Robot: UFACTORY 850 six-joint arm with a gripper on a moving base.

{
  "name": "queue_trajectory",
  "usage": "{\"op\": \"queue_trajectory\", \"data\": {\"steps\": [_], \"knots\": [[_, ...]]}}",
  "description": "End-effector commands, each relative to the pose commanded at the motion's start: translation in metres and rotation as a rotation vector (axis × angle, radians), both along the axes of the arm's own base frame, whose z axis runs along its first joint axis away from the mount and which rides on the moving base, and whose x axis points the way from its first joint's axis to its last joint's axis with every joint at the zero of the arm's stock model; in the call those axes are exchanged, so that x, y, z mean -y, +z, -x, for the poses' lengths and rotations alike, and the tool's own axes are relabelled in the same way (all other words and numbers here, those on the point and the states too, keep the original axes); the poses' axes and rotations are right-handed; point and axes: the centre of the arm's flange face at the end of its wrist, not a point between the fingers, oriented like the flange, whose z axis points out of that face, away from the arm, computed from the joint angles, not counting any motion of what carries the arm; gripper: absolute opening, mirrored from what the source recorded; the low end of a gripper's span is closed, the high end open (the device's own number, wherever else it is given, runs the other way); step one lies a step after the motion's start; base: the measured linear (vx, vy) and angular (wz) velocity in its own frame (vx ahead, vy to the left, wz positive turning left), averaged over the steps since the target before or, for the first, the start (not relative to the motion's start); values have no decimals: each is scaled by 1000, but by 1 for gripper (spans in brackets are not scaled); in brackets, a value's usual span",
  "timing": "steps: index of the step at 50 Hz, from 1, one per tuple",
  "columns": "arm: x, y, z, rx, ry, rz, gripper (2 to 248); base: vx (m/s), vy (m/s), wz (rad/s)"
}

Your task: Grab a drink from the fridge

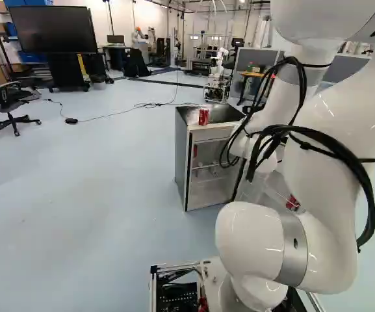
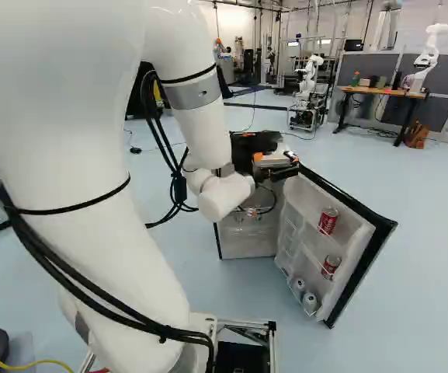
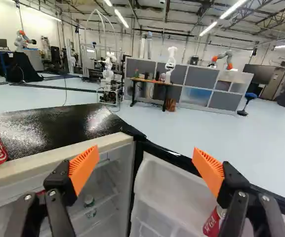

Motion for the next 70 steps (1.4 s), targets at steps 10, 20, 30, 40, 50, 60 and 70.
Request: {"op": "queue_trajectory", "data": {"steps": [10,20,30,40,50,60,70], "knots": [[15,6,-3,-6,-29,-8,247,0,0,0],[30,12,-7,-18,-58,-22,247,0,0,0],[46,16,-10,-40,-84,-42,247,0,0,0],[61,20,-13,-67,-109,-67,247,0,0,0],[76,24,-15,-95,-133,-94,247,0,0,0],[91,29,-17,-122,-156,-121,247,0,0,0],[106,33,-19,-150,-177,-150,247,0,0,0]]}}
